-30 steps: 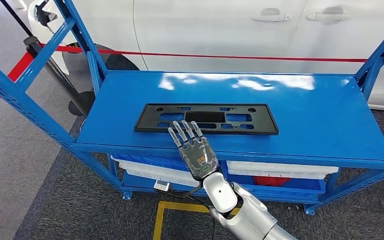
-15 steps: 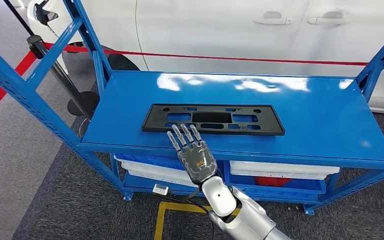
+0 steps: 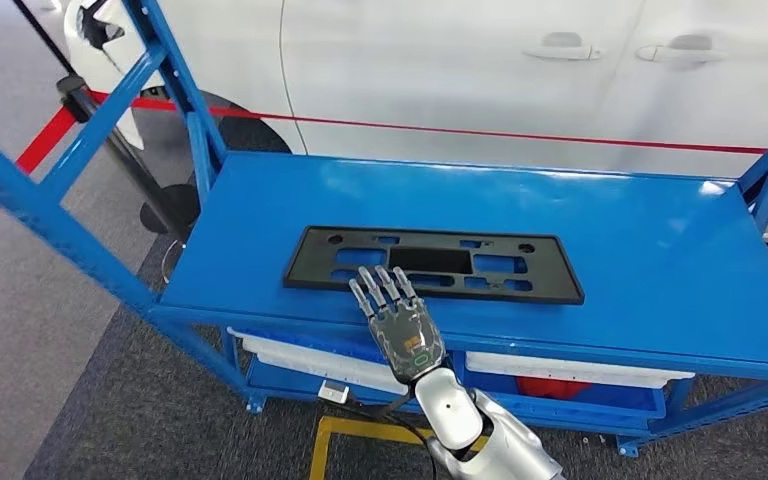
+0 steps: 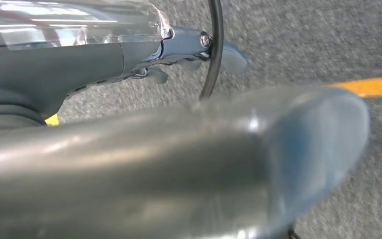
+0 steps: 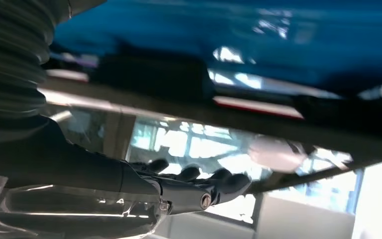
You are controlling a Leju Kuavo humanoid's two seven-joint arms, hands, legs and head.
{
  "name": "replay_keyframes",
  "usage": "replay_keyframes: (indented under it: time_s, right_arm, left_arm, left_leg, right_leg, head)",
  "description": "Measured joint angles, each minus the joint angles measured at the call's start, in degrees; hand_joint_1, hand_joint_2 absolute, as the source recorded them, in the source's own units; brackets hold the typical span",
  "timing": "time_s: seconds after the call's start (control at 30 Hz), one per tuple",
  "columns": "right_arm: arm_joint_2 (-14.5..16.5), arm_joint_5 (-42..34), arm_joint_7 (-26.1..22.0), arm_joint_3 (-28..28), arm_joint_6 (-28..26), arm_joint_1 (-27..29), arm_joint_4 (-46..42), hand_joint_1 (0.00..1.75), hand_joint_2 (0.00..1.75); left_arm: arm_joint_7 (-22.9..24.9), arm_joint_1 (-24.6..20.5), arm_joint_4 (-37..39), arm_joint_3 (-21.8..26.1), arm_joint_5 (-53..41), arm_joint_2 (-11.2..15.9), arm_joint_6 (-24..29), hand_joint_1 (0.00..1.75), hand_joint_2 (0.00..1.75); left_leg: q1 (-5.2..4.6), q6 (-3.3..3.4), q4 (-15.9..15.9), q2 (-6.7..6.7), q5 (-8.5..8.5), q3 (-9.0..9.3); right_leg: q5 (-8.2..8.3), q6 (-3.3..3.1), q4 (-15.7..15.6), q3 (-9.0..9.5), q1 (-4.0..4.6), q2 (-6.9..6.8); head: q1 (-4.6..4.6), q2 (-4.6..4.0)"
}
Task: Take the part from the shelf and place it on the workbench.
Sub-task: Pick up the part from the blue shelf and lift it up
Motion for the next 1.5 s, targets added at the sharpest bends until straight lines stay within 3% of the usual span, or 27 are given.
replay_keyframes:
  time_s: [0.07, 0.13, 0.2, 0.23, 0.27, 0.3, 0.4, 0.43, 0.47, 0.57, 0.83, 0.9, 0.93, 1.03, 1.07, 1.13, 1.2, 1.3, 1.5]
  right_arm:
    - [0.09, -0.01, -0.1, 0.03, -0.04, 0.4, 0.06, 0.0, 1.75]
    - [0.18, 0.0, -0.22, 0.29, -0.11, 1.14, 0.07, 0.0, 1.75]
    - [0.24, 0.0, -0.27, 0.79, -0.25, 1.88, 0.08, 0.0, 1.75]
    - [0.28, 0.0, -0.32, 1.05, -0.36, 2.16, 0.08, 0.0, 1.75]
    - [0.33, 0.0, -0.4, 1.26, -0.48, 2.42, 0.08, 0.0, 1.75]
    - [0.4, 0.0, -0.49, 1.44, -0.59, 2.68, 0.08, 0.0, 1.75]
    - [0.6, 0.0, -0.63, 1.79, -0.71, 3.17, 0.08, 0.0, 1.75]
    - [0.63, 0.0, -0.64, 1.85, -0.73, 3.27, 0.08, 0.0, 1.75]
    - [0.63, 0.0, -0.64, 1.89, -0.74, 3.33, 0.08, 0.0, 1.75]
    - [0.62, 0.0, -0.64, 1.91, -0.77, 3.44, 0.08, 0.0, 1.75]
    - [0.62, 0.0, -0.64, 1.91, -0.79, 3.49, 0.08, 0.0, 1.75]
    - [0.58, 0.0, -0.64, 1.91, -0.77, 3.67, 0.13, 0.0, 1.75]
    - [0.51, 0.0, -0.63, 1.93, -0.75, 3.81, 0.16, 0.0, 1.75]
    - [0.37, -0.01, -1.11, 2.05, -0.63, 3.87, 0.13, 0.0, 1.75]
    - [0.39, -0.01, -1.79, 2.01, -0.41, 3.73, -0.02, 0.0, 1.75]
    - [0.45, -0.11, -4.91, 1.4, 0.97, 3.42, -0.66, 0.0, 1.75]
    - [0.48, -1.34, -10.98, -0.25, 3.23, 3.02, -2.25, 0.0, 1.75]
    - [0.4, -5.29, -17.72, -3.76, 5.24, 2.64, -9.8, 0.0, 1.75]
    - [-0.92, -8.49, -19.63, -12.0, 11.85, 2.37, -31.52, 0.0, 1.75]
  left_arm:
    - [0.0, -0.21, 0.03, -0.02, -0.02, 0.0, -0.03, 0.0, 0.0]
    - [-0.03, -0.37, 0.05, -0.02, -0.01, -0.01, -0.04, 0.0, 0.0]
    - [-0.09, -0.27, 0.05, 0.02, 0.0, -0.01, -0.05, 0.0, 0.0]
    - [-0.12, -0.19, 0.05, 0.04, -0.01, -0.01, -0.05, 0.0, 0.0]
    - [-0.18, -0.15, 0.05, 0.06, -0.01, -0.01, -0.05, 0.0, 0.0]
    - [-0.25, -0.14, 0.05, 0.07, -0.01, -0.01, -0.04, 0.0, 0.0]
    - [-0.4, -0.1, 0.03, 0.1, -0.02, 0.09, -0.02, 0.0, 0.0]
    - [-0.43, -0.11, 0.02, 0.12, -0.02, 0.15, -0.01, 0.0, 0.0]
    - [-0.46, -0.11, 0.01, 0.14, -0.02, 0.22, 0.01, 0.0, 0.0]
    - [-0.5, -0.09, 0.01, 0.16, -0.03, 0.25, 0.0, 0.0, 0.0]
    - [-0.5, -0.09, 0.01, 0.16, -0.03, 0.25, 0.01, 0.0, 0.0]
    - [-0.5, -0.09, 0.01, 0.16, -0.02, 0.24, 0.02, 0.0, 0.0]
    - [-0.51, -0.15, 0.01, 0.18, -0.02, 0.22, 0.01, 0.0, 0.0]
    - [-0.53, -0.26, 0.01, 0.2, -0.01, 0.15, -0.16, 0.0, 0.0]
    - [-0.52, -0.23, 0.01, 0.2, -0.01, 0.14, -0.24, 0.0, 0.0]
    - [-0.46, -0.2, 0.01, 0.23, -0.02, 0.14, -0.31, 0.0, 0.0]
    - [-0.15, -0.22, 0.01, 0.37, 0.13, 0.14, -0.33, 0.0, 0.0]
    - [0.98, -0.19, 0.02, 0.77, 1.52, 0.14, -0.11, 0.0, 0.0]
    - [2.7, 0.12, 0.19, 1.32, 3.84, 0.12, 1.21, 0.0, 0.0]
  left_leg:
    - [0.22, -0.41, 3.21, 0.03, 1.04, -1.44]
    - [0.17, -0.32, 10.67, 0.05, 1.84, -6.23]
    - [-0.24, 0.0, 17.35, 0.07, -0.87, -11.88]
    - [-0.5, 0.23, 18.86, 0.07, -2.76, -14.06]
    - [-0.72, 0.56, 18.82, 0.07, -3.63, -15.47]
    - [-0.97, 1.01, 17.27, 0.07, -2.83, -16.11]
    - [-2.06, 3.06, 7.44, -0.03, 5.89, -14.64]
    - [-2.45, 3.61, 5.31, -0.12, 7.35, -14.22]
    - [-2.77, 3.98, 4.34, -0.21, 7.73, -14.11]
    - [-3.05, 4.32, 4.09, -0.35, 7.32, -14.1]
    - [-3.02, 4.57, 3.45, -0.39, 7.76, -13.53]
    - [-2.64, 4.68, 2.52, -0.4, 8.89, -12.77]
    - [-2.66, 4.42, 2.2, -0.42, 9.36, -12.51]
    - [-3.23, 4.03, 2.3, -0.57, 9.78, -12.79]
    - [-3.31, 4.21, 2.38, -0.61, 9.83, -12.97]
    - [-3.4, 4.32, 2.4, -0.65, 9.89, -13.05]
    - [-3.42, 4.37, 2.41, -0.65, 9.93, -13.06]
    - [-3.45, 4.49, 2.45, -0.64, 10.0, -13.09]
    - [-3.49, 4.52, 2.47, -0.73, 9.96, -13.07]
  right_leg:
    - [-0.76, -1.24, 0.14, 0.81, 0.1, 0.16]
    - [-1.44, -1.87, -0.57, 2.5, 0.22, 0.06]
    - [-2.18, -2.29, -1.15, 4.23, 0.58, -0.04]
    - [-2.65, -2.48, -1.33, 5.03, 0.82, 0.05]
    - [-3.16, -2.62, -1.43, 5.77, 1.08, 0.18]
    - [-3.67, -2.71, -1.48, 6.48, 1.35, 0.3]
    - [-4.85, -2.75, -1.63, 8.08, 1.92, 0.64]
    - [-5.12, -2.54, -1.69, 8.26, 1.98, 0.84]
    - [-5.33, -2.26, -1.79, 8.29, 1.98, 1.04]
    - [-5.49, -1.46, -2.4, 8.39, 1.95, 1.45]
    - [-5.45, -1.12, -2.75, 8.64, 2.14, 1.57]
    - [-5.59, -0.93, -2.3, 8.83, 2.19, 1.44]
    - [-5.54, -1.37, -2.56, 8.91, 2.22, 1.23]
    - [-4.67, -1.62, -3.82, 8.71, 2.0, 0.45]
    - [-4.45, -1.15, -3.82, 8.6, 1.88, 0.34]
    - [-4.36, -0.98, -3.84, 8.54, 1.79, 0.27]
    - [-4.29, -0.87, -3.85, 8.52, 1.77, 0.28]
    - [-4.19, -0.71, -3.85, 8.46, 1.73, 0.28]
    - [-4.23, -0.64, -3.9, 8.54, 1.69, 0.24]
  head:
    - [-0.4, 0.01]
    - [-0.8, 0.01]
    - [-1.07, 0.0]
    - [-1.11, 0.0]
    - [-1.17, 0.0]
    - [-1.2, 0.0]
    - [-1.09, 0.0]
    - [-1.05, 0.0]
    - [-1.0, 0.0]
    - [-1.03, 0.0]
    - [-1.03, 0.0]
    - [-0.93, 0.0]
    - [-0.83, 0.0]
    - [-0.52, 0.0]
    - [-0.48, 0.0]
    - [-0.48, 0.0]
    - [-0.49, 0.0]
    - [-0.51, 0.0]
    - [-0.51, 0.0]
